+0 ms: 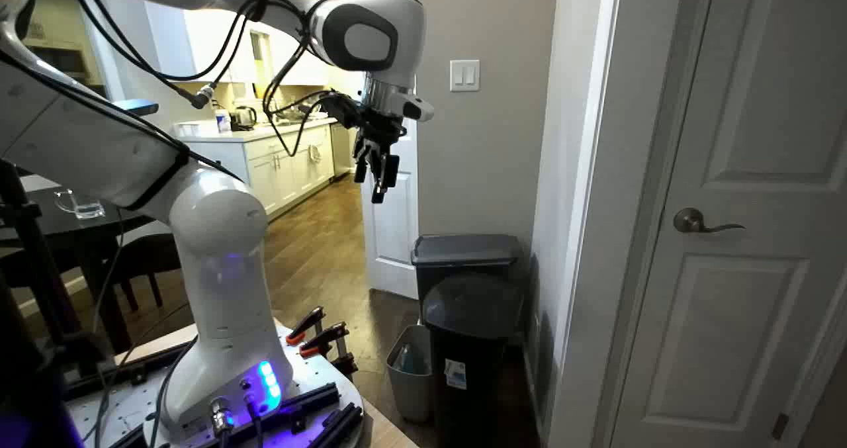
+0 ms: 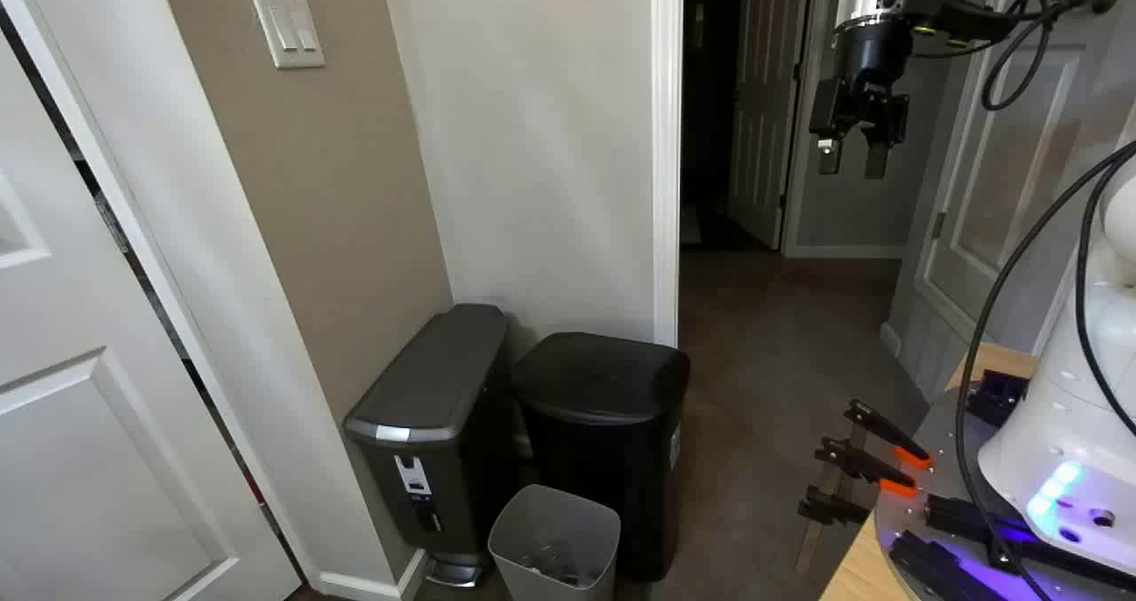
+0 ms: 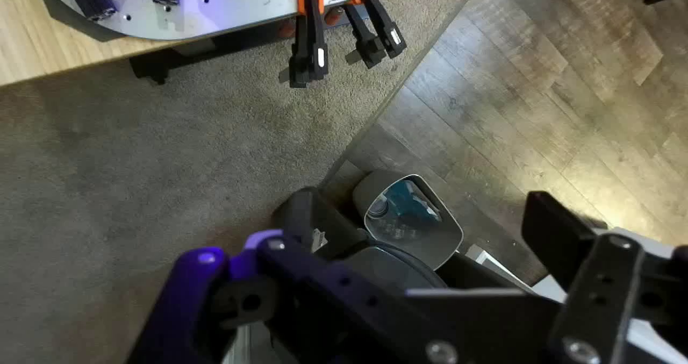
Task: Open the lid of the black bin
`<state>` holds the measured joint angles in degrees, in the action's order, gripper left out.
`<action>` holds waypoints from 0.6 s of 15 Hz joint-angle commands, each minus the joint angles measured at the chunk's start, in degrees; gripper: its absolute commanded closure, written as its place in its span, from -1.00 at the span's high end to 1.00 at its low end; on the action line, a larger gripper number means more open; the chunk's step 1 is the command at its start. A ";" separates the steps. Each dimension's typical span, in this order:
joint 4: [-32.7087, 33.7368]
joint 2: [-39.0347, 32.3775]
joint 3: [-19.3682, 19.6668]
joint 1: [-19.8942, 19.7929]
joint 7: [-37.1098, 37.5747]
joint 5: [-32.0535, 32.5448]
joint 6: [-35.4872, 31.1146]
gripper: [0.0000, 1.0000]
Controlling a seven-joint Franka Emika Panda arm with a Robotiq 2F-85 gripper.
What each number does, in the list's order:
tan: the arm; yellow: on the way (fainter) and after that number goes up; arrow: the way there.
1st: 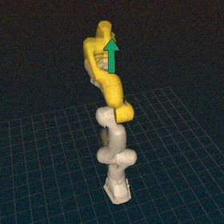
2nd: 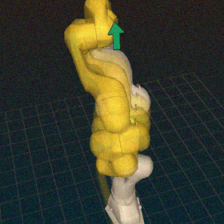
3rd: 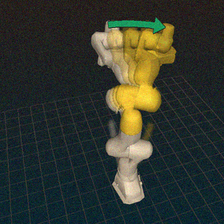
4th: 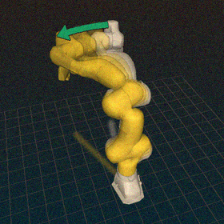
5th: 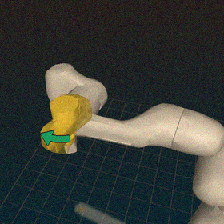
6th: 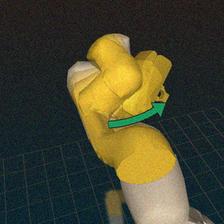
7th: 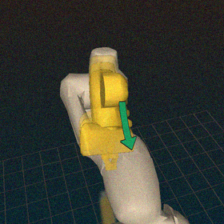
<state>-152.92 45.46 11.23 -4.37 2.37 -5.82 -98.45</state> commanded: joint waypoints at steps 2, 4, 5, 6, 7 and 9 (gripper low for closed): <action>0.10 -0.27 -1.36 -1.65 -0.98 -0.88 0.19 1.00; 0.32 -0.66 -2.14 -0.94 -1.18 -1.09 -0.42 1.00; 0.36 -0.96 -2.52 -0.36 -1.37 -1.53 -0.74 1.00; 0.42 -1.77 -3.71 1.19 -1.50 -2.62 -1.82 1.00; 0.51 -2.31 -4.65 2.24 -1.56 -3.56 -2.58 1.00; 1.00 -4.72 -7.51 6.04 -1.81 -7.46 -6.18 1.00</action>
<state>-152.91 44.77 7.17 -2.17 2.37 -8.49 -100.60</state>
